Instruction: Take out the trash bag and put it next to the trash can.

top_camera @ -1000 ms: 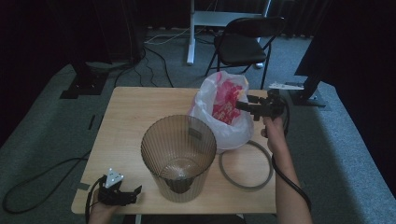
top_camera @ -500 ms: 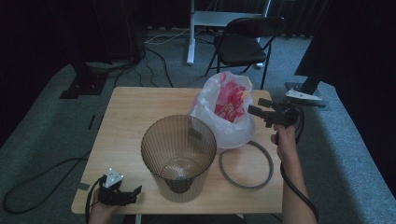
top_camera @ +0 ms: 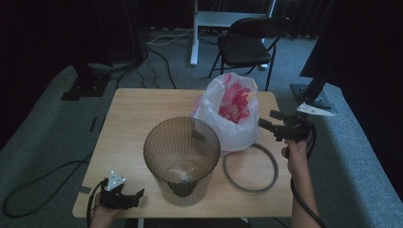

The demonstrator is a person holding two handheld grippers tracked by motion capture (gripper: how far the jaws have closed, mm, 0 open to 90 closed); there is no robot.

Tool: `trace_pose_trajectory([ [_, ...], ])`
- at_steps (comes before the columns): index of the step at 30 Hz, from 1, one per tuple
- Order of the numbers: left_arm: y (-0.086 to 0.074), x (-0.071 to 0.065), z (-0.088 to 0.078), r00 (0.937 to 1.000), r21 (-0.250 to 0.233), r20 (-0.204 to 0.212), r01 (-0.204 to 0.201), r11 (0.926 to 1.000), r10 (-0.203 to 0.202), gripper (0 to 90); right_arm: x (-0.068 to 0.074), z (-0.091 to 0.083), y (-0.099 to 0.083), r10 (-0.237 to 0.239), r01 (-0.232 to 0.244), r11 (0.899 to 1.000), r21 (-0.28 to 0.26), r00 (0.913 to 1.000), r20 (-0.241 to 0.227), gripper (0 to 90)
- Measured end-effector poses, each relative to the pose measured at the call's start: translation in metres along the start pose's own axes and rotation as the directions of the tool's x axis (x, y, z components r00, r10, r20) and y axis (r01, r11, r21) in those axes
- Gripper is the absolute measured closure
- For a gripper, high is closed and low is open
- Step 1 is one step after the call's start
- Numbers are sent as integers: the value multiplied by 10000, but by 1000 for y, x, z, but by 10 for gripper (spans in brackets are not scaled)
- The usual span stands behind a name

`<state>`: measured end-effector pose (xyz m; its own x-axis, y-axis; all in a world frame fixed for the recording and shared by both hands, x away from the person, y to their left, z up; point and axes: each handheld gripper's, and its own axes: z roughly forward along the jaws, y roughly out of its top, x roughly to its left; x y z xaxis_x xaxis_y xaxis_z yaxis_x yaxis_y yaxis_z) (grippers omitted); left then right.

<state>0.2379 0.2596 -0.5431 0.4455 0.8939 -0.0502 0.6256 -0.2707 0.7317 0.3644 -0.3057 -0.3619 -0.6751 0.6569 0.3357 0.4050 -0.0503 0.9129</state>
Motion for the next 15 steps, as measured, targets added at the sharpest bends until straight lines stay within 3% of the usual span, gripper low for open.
trace_pose_trajectory([
  [9, 0, 0, 0, 10000, -24, 29, 37, 10000, -37, 0, -3, -13, -26, 16, -17, 10000, 18, 9994, 342, 110],
  [12, 0, 0, 0, 10000, 0, 32, 22, 10000, -22, 0, -4, -18, -38, -147, 140, 9998, 104, 9975, 694, 126],
  [15, 0, 0, 0, 10000, 8, 69, 32, 10000, -32, 0, -9, -23, -54, 70, -109, 9993, 348, 9939, 1100, 136],
])
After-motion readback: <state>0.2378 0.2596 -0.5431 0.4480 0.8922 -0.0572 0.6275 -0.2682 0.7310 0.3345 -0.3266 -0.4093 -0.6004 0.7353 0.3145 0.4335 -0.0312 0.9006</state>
